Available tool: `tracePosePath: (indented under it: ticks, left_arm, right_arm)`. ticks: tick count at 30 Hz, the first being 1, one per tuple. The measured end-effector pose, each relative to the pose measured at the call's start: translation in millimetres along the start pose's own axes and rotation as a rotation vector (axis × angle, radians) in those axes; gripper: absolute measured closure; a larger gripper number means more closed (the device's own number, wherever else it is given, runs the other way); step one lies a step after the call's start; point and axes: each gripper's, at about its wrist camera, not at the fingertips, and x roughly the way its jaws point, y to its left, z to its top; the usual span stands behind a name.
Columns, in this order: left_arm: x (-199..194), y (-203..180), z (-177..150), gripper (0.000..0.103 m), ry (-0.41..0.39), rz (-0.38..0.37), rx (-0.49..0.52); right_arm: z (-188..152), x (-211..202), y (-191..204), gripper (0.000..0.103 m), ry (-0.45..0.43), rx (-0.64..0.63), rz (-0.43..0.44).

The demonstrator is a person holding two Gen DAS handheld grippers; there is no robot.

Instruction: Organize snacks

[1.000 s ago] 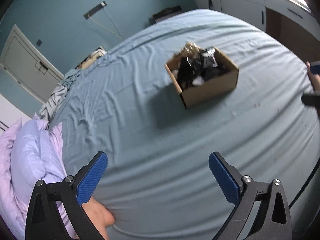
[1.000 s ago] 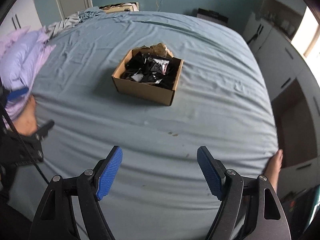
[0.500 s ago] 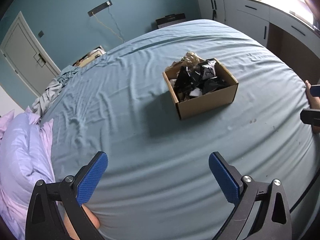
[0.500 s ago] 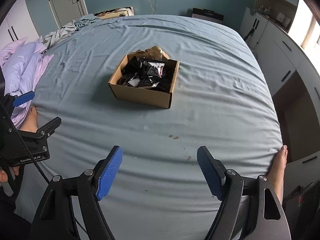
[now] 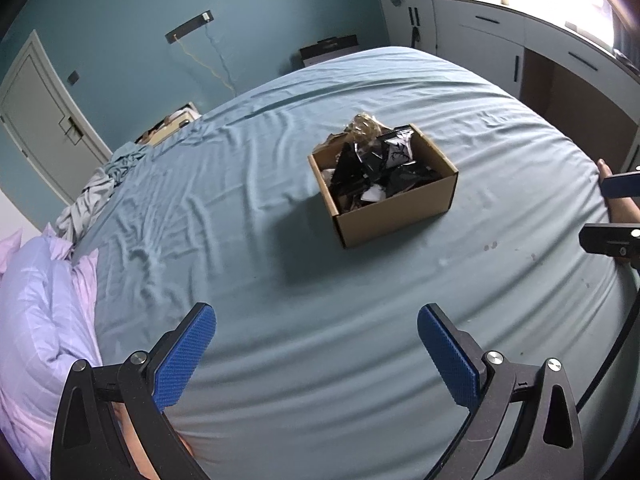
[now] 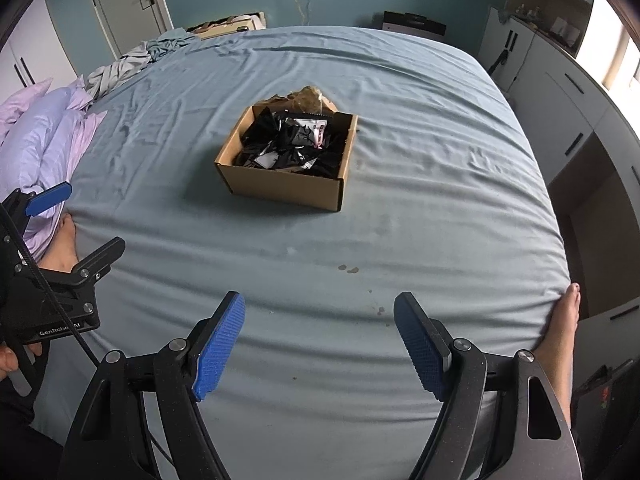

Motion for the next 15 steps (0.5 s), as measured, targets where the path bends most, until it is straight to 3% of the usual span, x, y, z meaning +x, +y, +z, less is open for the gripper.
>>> tracePosePath:
  ticks: [15]
  left_arm:
    - [0,-10,-4,0.0,-0.007,0.01,0.055]
  right_arm:
    - [-1,6,10,0.027,0.029,-0.002,0.012]
